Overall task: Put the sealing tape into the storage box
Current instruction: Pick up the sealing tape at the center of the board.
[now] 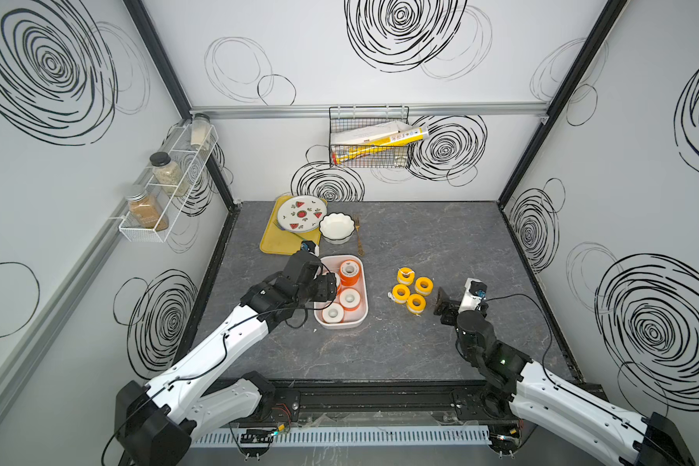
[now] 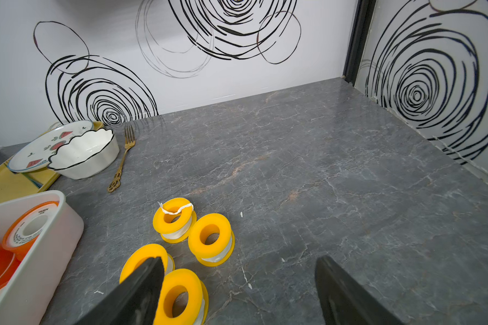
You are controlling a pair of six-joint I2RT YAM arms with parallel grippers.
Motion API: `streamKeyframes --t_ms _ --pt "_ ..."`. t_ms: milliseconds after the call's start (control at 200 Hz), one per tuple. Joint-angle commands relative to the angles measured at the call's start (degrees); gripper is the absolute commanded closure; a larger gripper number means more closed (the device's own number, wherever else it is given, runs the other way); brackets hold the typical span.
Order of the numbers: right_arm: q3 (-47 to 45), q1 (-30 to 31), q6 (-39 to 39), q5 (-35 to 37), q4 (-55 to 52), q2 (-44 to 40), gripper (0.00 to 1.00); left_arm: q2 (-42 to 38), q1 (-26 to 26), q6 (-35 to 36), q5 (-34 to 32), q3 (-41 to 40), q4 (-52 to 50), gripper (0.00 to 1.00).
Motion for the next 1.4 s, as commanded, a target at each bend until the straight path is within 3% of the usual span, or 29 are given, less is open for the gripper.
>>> streamKeyframes --t_ms 0,280,631,1201,1392 --pt "0.5 -0.2 1.2 1.7 -0.7 0.7 0.11 3.6 -2.8 -1.5 0.0 3.8 3.1 0.18" --pt "0.4 -0.1 1.6 1.9 -0.9 0.5 0.11 19.5 -10.9 -2.4 -3.7 13.7 4.1 0.19" --pt "0.2 -0.2 1.9 2.2 -1.2 0.1 0.12 37.5 -15.2 -0.6 -2.7 26.3 4.2 0.19" --pt "0.3 -0.2 1.9 2.1 -1.0 0.5 0.12 62.6 -15.1 0.5 0.2 52.0 -0.9 0.1" --pt "0.4 -0.2 1.8 2.0 -1.0 0.7 0.12 67.6 -14.0 0.6 1.6 56.8 -1.9 0.07"
